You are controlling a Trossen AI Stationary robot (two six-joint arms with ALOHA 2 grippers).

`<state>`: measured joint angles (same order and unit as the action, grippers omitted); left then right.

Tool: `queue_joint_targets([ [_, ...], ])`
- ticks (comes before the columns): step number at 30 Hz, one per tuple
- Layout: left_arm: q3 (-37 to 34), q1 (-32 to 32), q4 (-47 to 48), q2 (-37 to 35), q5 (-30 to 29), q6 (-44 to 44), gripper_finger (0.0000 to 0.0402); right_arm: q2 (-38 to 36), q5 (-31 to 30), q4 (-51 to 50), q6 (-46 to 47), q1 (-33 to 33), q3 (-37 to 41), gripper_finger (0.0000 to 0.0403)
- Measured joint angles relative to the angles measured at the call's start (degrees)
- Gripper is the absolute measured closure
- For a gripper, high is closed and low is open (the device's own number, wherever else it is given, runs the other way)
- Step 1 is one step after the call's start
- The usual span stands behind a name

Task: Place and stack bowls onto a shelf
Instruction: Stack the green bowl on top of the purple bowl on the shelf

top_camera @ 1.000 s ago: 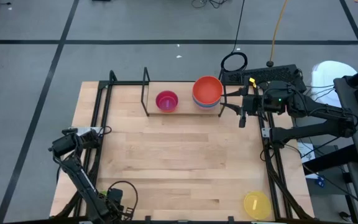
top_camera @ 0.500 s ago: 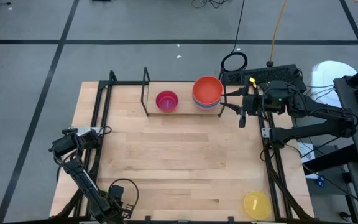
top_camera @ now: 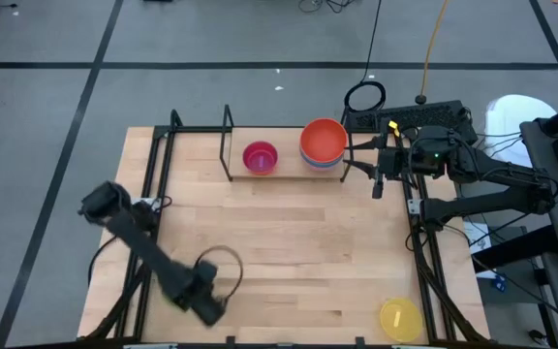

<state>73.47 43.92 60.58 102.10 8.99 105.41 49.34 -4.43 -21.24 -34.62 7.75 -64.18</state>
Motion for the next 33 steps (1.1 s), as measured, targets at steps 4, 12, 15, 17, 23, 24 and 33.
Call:
queue_joint_targets([
  [4, 0.0, -8.3, 6.9, -7.1, -3.4, -11.9, 0.0398, 0.0, 0.0, 0.0, -0.5, 0.0, 0.0, 0.0277],
  [12, 3.0, -29.8, 8.7, -18.5, -10.2, -36.8, 0.0398, 0.0, 0.0, 0.0, -0.6, 0.0, 0.0, 0.0277],
  [15, 8.2, -37.0, 9.0, -18.7, -12.1, -48.9, 0.0398, 0.0, 0.0, 0.0, -1.0, 0.0, 0.0, 0.0277],
  [17, 12.3, -41.2, 8.9, -18.6, -13.6, -57.1, 0.0397, 0.0, 0.0, 0.0, -1.8, 0.0, 0.0, 0.0277],
  [23, 22.0, -52.7, 8.7, -16.6, -16.9, -72.3, 0.0398, 0.0, 0.0, 0.0, -2.6, 0.0, 0.0, 0.0277],
  [24, 23.2, -54.5, 8.7, -16.3, -16.9, -74.0, 0.0398, 0.0, 0.0, 0.0, -2.6, 0.0, 0.0, 0.0277],
  [33, 32.3, -64.8, 6.4, -7.0, -11.6, -89.8, 0.0398, 0.0, -0.4, 0.0, -2.6, 0.0, 0.0, 0.0277],
])
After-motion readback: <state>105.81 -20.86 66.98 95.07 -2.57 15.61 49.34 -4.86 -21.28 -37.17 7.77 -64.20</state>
